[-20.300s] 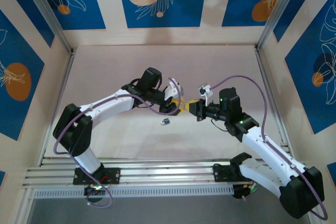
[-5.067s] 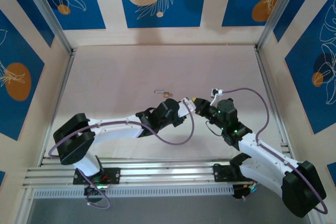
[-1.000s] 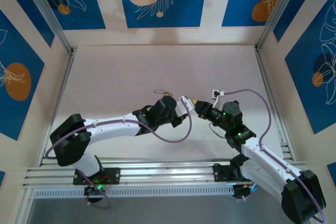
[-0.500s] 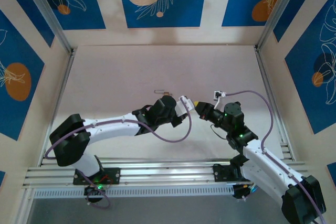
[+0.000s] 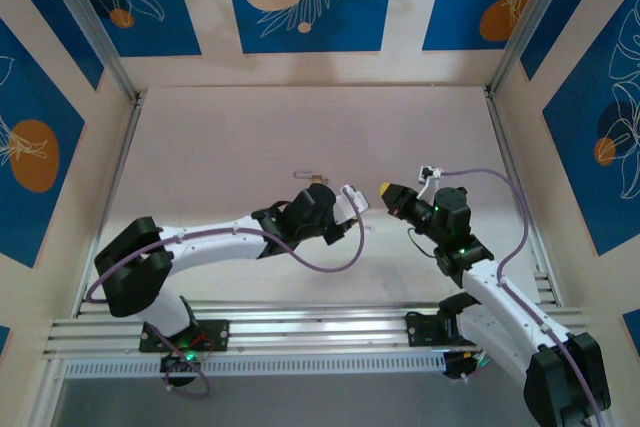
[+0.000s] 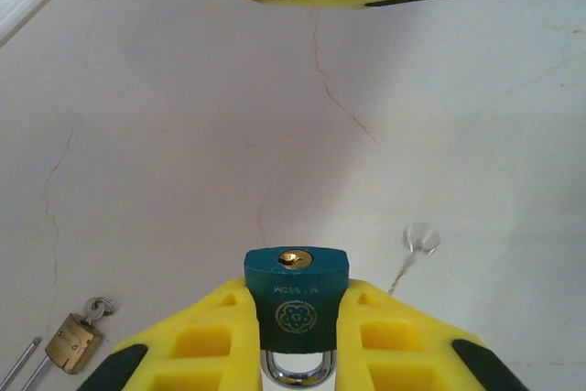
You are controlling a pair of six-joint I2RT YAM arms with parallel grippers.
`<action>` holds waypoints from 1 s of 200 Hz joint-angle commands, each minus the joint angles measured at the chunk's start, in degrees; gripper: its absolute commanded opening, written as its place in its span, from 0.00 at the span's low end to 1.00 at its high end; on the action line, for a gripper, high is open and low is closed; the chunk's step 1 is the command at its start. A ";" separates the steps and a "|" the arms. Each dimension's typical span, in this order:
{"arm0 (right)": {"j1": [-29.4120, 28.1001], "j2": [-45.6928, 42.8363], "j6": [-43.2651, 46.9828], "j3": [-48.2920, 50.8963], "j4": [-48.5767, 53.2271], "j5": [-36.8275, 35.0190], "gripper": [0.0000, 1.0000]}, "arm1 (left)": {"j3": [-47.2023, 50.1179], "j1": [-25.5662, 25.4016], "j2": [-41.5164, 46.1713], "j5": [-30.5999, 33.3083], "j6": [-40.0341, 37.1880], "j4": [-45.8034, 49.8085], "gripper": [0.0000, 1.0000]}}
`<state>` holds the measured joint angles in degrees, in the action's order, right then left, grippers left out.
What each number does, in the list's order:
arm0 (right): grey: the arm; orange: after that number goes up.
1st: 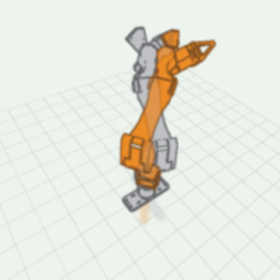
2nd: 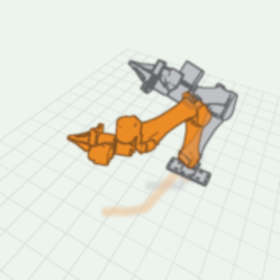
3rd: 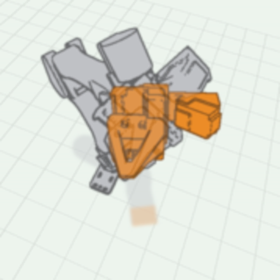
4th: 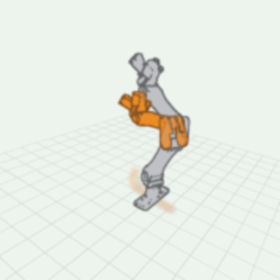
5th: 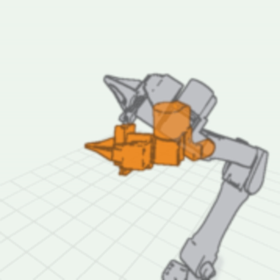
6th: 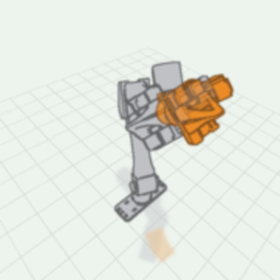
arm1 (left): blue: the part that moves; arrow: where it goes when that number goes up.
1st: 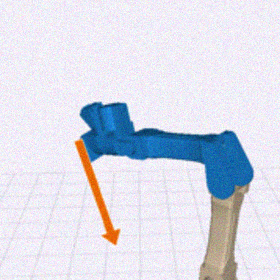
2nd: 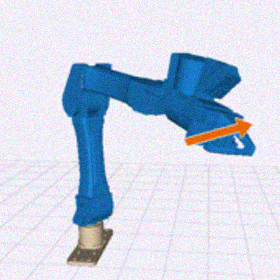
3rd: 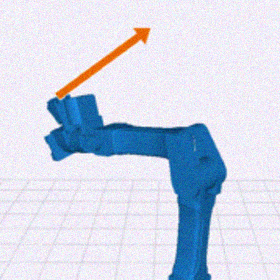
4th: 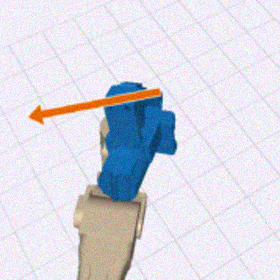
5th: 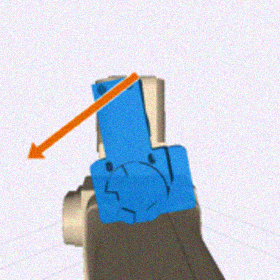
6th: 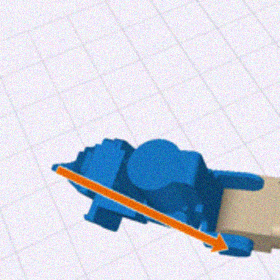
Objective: Unlock with the key
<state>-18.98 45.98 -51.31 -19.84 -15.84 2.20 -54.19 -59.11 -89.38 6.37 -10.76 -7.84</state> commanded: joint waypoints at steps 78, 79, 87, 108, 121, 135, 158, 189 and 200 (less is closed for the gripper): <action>2.38 1.16 1.97 -3.33 11.55 -1.34 0.00 | 1.32 0.49 -1.94 3.66 1.53 0.32 0.17; 2.46 1.24 1.98 -3.39 11.80 -1.29 0.00 | 1.35 0.49 -1.98 3.74 1.53 0.38 0.17; 2.81 1.63 2.09 -3.75 13.12 -0.95 0.00 | 1.45 0.49 -2.32 4.39 2.07 1.15 0.17; 3.35 2.61 2.72 -4.94 17.94 -1.89 0.00 | 2.45 0.49 -3.13 5.78 3.82 2.11 0.17; 3.55 3.52 3.36 -5.64 19.77 -1.70 0.00 | 2.85 0.49 -3.87 7.09 4.59 3.00 0.17; 3.69 5.02 4.03 -6.48 22.66 -2.19 0.00 | 2.03 0.49 -5.16 8.94 5.55 5.69 0.16; 4.00 7.30 6.00 -7.83 26.76 -2.63 0.00 | 2.38 0.49 -5.49 9.37 6.18 6.80 0.16; 4.29 8.40 8.63 -8.72 30.58 -4.00 0.01 | 2.96 0.53 -5.28 10.55 6.11 7.35 0.16; 4.27 8.63 9.01 -8.64 30.75 -3.88 0.01 | 2.95 0.49 -5.57 11.08 6.23 7.77 0.16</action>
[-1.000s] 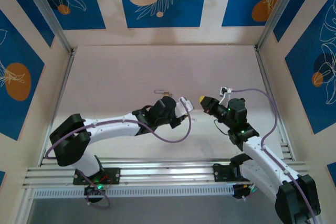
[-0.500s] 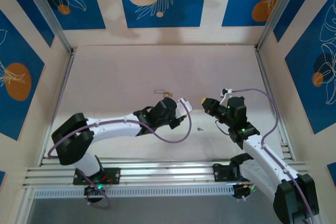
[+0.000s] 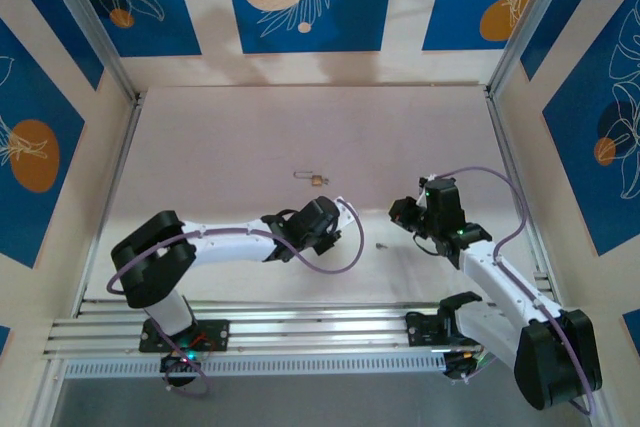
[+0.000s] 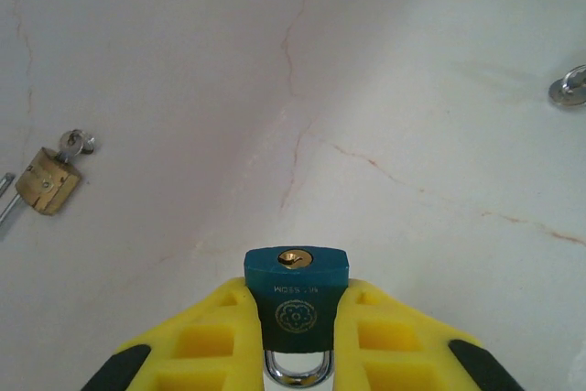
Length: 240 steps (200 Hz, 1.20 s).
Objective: Unlock with the key
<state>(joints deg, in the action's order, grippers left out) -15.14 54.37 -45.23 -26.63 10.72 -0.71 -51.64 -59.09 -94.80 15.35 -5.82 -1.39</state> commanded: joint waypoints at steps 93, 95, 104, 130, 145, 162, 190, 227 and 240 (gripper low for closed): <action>-7.19 12.33 8.29 -7.50 11.76 -3.48 0.07 | -0.43 0.47 -2.55 3.50 2.65 3.58 0.16; -7.52 12.51 8.31 -7.61 11.95 -3.72 0.07 | -0.47 0.49 -2.68 3.58 2.72 3.72 0.16; -8.60 13.53 8.22 -8.32 12.96 -4.69 0.09 | -0.55 0.56 -3.08 3.65 2.67 4.13 0.17; -10.46 16.78 9.03 -9.81 15.12 -5.93 0.17 | -1.48 0.67 -4.46 2.43 2.88 5.43 0.17; -10.44 18.18 9.78 -10.45 16.62 -6.06 0.19 | -2.12 0.70 -5.19 1.57 3.06 6.28 0.17; -10.40 18.76 10.08 -10.08 17.29 -5.62 0.21 | -2.50 0.69 -5.61 0.69 2.88 7.14 0.17; -10.20 19.99 9.61 -10.36 18.20 -4.23 0.23 | -4.00 0.82 -6.92 -1.91 2.11 9.49 0.18; -11.33 22.43 10.24 -10.71 17.76 -1.86 0.23 | -5.99 1.15 -8.59 -4.36 1.44 12.65 0.20; -11.86 22.52 10.23 -11.02 17.74 -2.63 0.23 | -7.43 1.35 -9.37 -5.25 1.30 14.64 0.21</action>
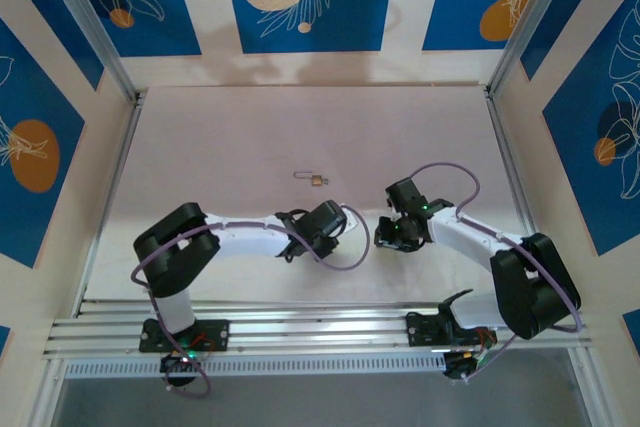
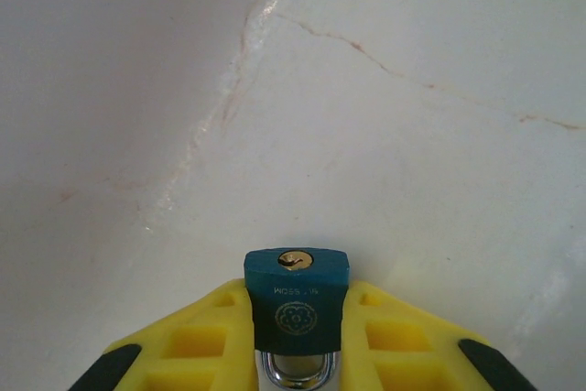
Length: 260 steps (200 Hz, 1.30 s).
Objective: Unlock with the key
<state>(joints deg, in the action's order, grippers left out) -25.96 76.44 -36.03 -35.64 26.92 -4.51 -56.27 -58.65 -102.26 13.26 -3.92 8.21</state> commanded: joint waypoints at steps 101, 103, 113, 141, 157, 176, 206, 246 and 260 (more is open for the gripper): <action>-1.86 2.64 2.47 -3.50 2.61 0.56 0.16 | -4.26 1.26 -2.73 -2.84 -0.58 7.55 0.22; -1.94 2.63 2.42 -3.50 2.59 0.49 0.16 | -4.28 1.28 -2.76 -2.87 -0.59 7.57 0.22; -2.01 2.99 2.47 -3.67 2.65 0.62 0.17 | -4.20 1.27 -2.77 -2.84 -0.62 7.61 0.22; -2.60 3.18 2.29 -4.20 3.56 0.18 0.19 | -4.28 1.27 -2.68 -2.80 -0.65 7.60 0.22; -2.79 1.70 1.58 -4.16 4.35 -1.22 0.22 | -4.20 1.26 -2.51 -2.72 -0.65 7.55 0.22; -2.80 0.03 1.14 -4.89 5.79 -2.74 0.23 | -4.50 1.27 -2.51 -2.47 -0.65 7.60 0.22; -3.11 0.58 0.56 -5.08 6.68 -2.77 0.23 | -5.34 1.30 -3.28 -2.84 -0.73 8.53 0.23; -3.75 2.52 0.02 -4.66 5.96 -2.26 0.23 | -5.69 1.34 -4.50 -3.58 -0.74 9.04 0.24; -3.75 2.65 -0.09 -4.54 5.83 -2.34 0.24 | -6.02 1.39 -4.70 -3.76 -0.66 9.41 0.24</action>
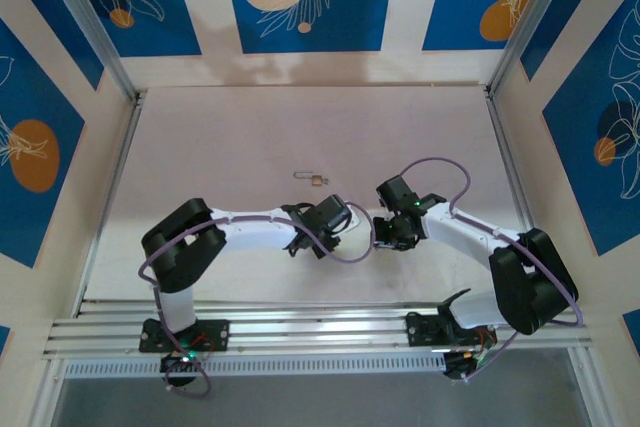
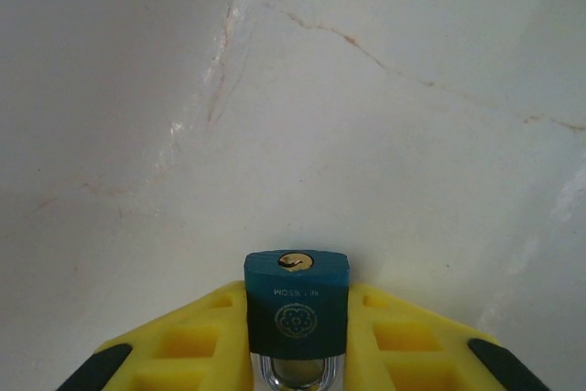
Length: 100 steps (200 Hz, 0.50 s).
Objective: Unlock with the key
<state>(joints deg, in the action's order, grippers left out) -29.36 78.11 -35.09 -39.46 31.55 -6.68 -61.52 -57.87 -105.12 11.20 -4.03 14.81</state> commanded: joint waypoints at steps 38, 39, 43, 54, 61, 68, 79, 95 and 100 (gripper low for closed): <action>-0.36 1.38 -1.06 -0.39 0.84 -0.19 0.24 | -1.25 0.56 -1.93 -1.91 -0.69 3.08 0.24; -0.31 1.36 -1.04 -0.37 0.82 -0.19 0.24 | -1.24 0.56 -1.93 -1.90 -0.70 3.10 0.24; -0.35 1.47 -1.00 -0.38 0.82 -0.05 0.24 | -1.24 0.56 -1.93 -1.85 -0.71 3.11 0.24; -0.34 2.00 -0.85 -0.44 0.77 0.37 0.24 | -1.38 0.62 -1.97 -1.89 -0.80 3.21 0.24; -0.50 2.23 -0.77 -0.49 0.62 0.56 0.24 | -1.41 0.58 -1.97 -1.89 -0.80 3.27 0.24; -0.52 2.44 -0.78 -0.44 0.53 0.58 0.24 | -1.57 0.56 -2.10 -1.89 -0.78 3.34 0.24; -0.60 2.71 -0.70 -0.44 0.53 0.56 0.23 | -1.60 0.56 -2.10 -1.89 -0.88 3.48 0.24; -0.61 2.99 -0.60 -0.36 0.54 0.39 0.23 | -1.63 0.52 -2.15 -1.97 -0.87 3.62 0.24; -0.61 2.97 -0.60 -0.37 0.45 0.44 0.22 | -1.66 0.56 -2.11 -1.97 -0.89 3.51 0.24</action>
<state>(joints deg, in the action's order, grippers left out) -29.58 80.62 -35.27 -39.46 31.33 -6.68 -62.43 -57.76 -105.56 10.92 -4.58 16.03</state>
